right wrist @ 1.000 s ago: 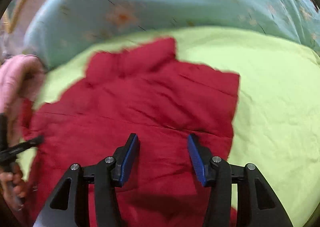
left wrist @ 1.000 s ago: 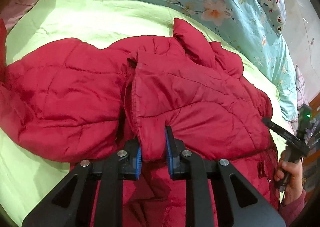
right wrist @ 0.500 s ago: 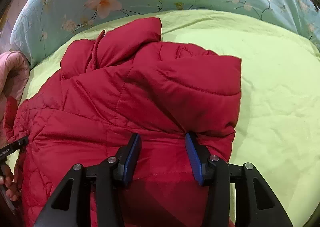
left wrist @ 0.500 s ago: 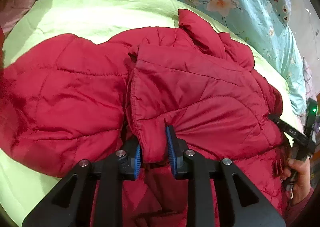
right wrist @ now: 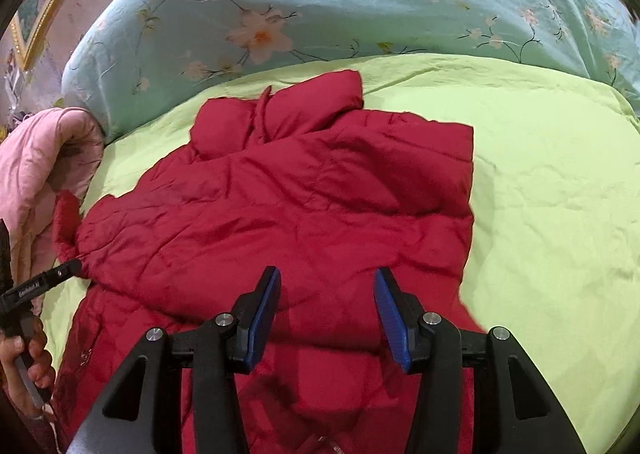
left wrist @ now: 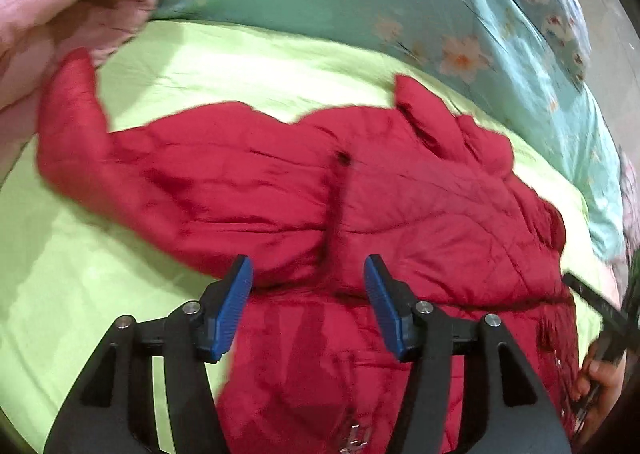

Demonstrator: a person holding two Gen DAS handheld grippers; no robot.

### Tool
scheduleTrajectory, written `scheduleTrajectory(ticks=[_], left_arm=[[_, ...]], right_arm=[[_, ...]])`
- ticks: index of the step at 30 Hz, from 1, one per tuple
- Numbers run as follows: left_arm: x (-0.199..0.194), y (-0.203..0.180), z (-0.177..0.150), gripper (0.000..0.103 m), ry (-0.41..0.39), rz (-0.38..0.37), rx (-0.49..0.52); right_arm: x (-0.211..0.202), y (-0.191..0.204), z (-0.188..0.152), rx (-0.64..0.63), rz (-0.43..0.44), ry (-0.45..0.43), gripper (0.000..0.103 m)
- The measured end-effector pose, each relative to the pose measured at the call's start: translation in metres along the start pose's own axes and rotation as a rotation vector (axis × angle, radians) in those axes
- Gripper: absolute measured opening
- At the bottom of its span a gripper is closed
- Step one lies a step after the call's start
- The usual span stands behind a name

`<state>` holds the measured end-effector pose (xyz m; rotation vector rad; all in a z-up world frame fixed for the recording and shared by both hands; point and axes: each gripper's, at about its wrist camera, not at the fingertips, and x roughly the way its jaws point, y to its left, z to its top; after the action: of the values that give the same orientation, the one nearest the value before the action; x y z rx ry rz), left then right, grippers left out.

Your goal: Fold large clothes

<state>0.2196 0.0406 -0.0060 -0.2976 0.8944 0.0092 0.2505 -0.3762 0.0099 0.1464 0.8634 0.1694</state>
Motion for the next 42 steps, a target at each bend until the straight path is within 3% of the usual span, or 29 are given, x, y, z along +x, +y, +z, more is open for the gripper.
scheduleTrajectory(ticks=[9, 15, 26, 28, 34, 36, 38, 40, 42], left_arm=[[-0.008, 0.080, 0.045, 0.062, -0.047, 0.181, -0.249], [0.019, 0.117, 0.074, 0.066, 0.003, 0.304, -0.297], [0.052, 0.136, 0.096, 0.066, 0.050, 0.369, -0.281], [0.057, 0.140, 0.098, 0.070, 0.060, 0.397, -0.281], [0.060, 0.148, 0.096, 0.072, 0.041, 0.409, -0.285], [0.056, 0.151, 0.094, 0.067, 0.016, 0.397, -0.297], [0.055, 0.153, 0.093, 0.038, 0.009, 0.388, -0.295], [0.054, 0.155, 0.090, 0.021, 0.004, 0.355, -0.292], [0.050, 0.154, 0.087, 0.013, -0.010, 0.335, -0.287]], right_arm=[[-0.023, 0.026, -0.017, -0.052, 0.087, -0.006, 0.050], [-0.026, 0.041, -0.026, -0.080, 0.130, 0.010, 0.052], [-0.020, 0.044, -0.035, -0.079, 0.146, 0.044, 0.052], [-0.021, 0.043, -0.036, -0.073, 0.145, 0.044, 0.052], [-0.023, 0.041, -0.037, -0.063, 0.150, 0.045, 0.052], [-0.023, 0.042, -0.038, -0.067, 0.145, 0.047, 0.052], [-0.022, 0.043, -0.040, -0.069, 0.144, 0.049, 0.052], [-0.022, 0.043, -0.040, -0.070, 0.147, 0.052, 0.052], [-0.023, 0.044, -0.040, -0.072, 0.150, 0.050, 0.052]])
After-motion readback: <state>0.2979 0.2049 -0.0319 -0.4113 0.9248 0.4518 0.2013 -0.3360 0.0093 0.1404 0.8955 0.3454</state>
